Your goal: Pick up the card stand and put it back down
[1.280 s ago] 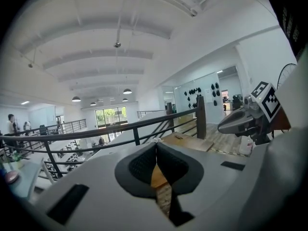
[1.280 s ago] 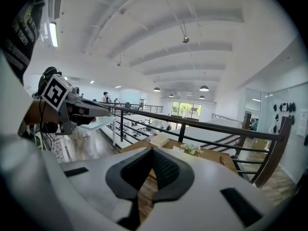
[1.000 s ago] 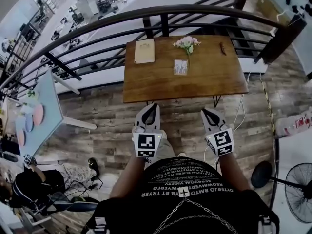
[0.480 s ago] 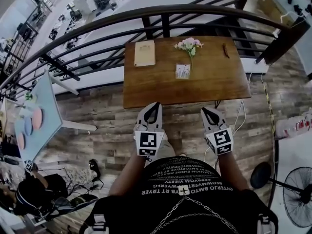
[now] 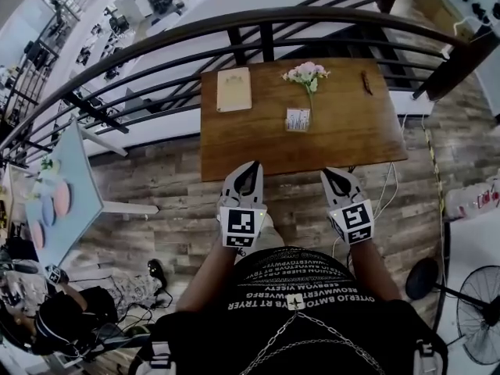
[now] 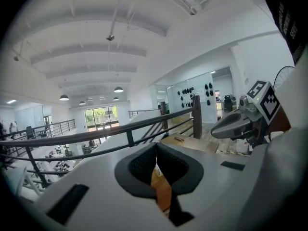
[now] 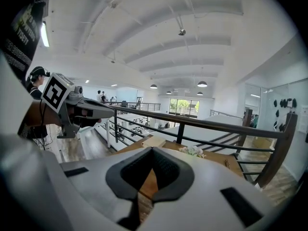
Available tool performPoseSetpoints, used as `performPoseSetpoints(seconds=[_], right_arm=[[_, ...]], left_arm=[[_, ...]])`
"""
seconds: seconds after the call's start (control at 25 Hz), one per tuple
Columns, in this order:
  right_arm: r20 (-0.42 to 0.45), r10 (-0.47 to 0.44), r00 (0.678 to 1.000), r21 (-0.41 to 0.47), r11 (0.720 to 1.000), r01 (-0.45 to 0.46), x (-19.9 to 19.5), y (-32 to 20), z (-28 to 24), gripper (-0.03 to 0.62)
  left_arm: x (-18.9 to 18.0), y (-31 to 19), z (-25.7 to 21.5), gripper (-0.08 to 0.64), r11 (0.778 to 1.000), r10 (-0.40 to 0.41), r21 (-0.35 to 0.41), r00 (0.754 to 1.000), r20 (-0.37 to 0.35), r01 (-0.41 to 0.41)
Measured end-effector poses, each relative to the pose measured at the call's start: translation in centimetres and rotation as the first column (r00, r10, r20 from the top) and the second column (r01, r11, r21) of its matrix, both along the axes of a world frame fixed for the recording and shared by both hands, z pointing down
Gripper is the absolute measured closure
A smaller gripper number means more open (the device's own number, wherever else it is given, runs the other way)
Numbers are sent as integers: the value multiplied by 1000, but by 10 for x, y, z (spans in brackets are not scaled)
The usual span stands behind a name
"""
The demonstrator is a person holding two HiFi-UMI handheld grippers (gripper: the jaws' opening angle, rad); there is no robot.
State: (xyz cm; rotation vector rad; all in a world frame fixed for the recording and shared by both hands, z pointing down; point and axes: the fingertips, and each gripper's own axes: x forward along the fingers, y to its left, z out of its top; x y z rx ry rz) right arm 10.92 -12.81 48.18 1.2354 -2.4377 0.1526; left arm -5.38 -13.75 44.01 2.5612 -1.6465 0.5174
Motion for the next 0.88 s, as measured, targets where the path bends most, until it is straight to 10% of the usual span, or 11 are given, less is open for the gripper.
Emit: performPoseSetpoints(seconds=[0.88], right_arm=[[-33,121,992,16,993,-121,-25,-48,-10,577]], left_arm=[[-19,-68,-7,532,990,140,28,989,-37,-139]])
